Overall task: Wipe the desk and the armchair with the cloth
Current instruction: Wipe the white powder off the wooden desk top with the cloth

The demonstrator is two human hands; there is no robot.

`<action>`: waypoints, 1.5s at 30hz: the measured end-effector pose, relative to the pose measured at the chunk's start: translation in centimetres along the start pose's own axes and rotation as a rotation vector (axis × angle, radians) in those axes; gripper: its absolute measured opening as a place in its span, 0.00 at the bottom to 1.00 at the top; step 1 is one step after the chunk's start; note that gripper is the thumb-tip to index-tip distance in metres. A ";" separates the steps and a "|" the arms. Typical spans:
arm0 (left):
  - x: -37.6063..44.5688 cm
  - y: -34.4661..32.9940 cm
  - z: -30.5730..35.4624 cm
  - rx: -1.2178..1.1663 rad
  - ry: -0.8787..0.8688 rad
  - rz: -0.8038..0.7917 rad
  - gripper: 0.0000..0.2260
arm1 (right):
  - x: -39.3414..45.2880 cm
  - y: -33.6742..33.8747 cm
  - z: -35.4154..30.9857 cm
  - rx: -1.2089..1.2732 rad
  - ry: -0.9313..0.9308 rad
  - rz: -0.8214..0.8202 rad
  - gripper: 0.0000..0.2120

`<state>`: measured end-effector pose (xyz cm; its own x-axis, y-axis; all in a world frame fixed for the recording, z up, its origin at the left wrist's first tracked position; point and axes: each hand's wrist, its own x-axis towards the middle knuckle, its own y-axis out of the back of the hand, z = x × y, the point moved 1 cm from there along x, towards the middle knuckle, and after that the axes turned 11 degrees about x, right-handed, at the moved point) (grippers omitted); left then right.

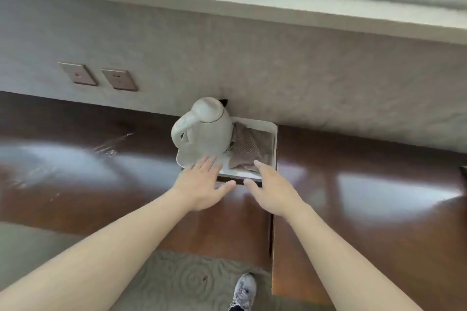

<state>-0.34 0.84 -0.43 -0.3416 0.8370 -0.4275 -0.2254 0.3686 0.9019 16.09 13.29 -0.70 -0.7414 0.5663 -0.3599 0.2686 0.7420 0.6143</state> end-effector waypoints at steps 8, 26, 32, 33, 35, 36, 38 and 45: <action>6.2 -3.7 -2.2 0.059 0.004 -0.064 0.38 | 6.7 -3.3 2.0 0.001 -0.012 -0.028 0.32; 14.6 -11.1 -3.6 0.121 -0.124 0.216 0.39 | 20.6 -6.5 6.8 -0.191 -0.183 0.240 0.43; 14.5 -11.0 -3.5 0.127 -0.129 0.232 0.38 | 21.3 -8.4 7.4 -0.292 -0.212 0.239 0.44; 14.6 -11.1 -3.4 0.126 -0.129 0.235 0.38 | 21.2 -8.7 7.5 -0.306 -0.203 0.262 0.42; 14.7 -11.2 -3.4 0.125 -0.127 0.246 0.39 | 21.4 -9.1 7.6 -0.316 -0.188 0.309 0.36; 14.7 -11.3 -3.4 0.131 -0.124 0.247 0.39 | 21.5 -9.2 7.7 -0.310 -0.179 0.324 0.34; 14.6 -11.3 -3.4 0.148 -0.121 0.237 0.40 | 21.5 -9.1 7.7 -0.315 -0.158 0.342 0.30; 14.0 -10.9 -3.7 0.102 -0.125 0.153 0.47 | 20.3 -8.0 7.6 -0.240 -0.115 0.349 0.23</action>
<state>-6.05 7.07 -16.49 -0.2477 0.9276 -0.2796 -0.0835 0.2671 0.9600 3.53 21.59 -18.28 -0.5544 0.8148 -0.1695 0.3302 0.4023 0.8538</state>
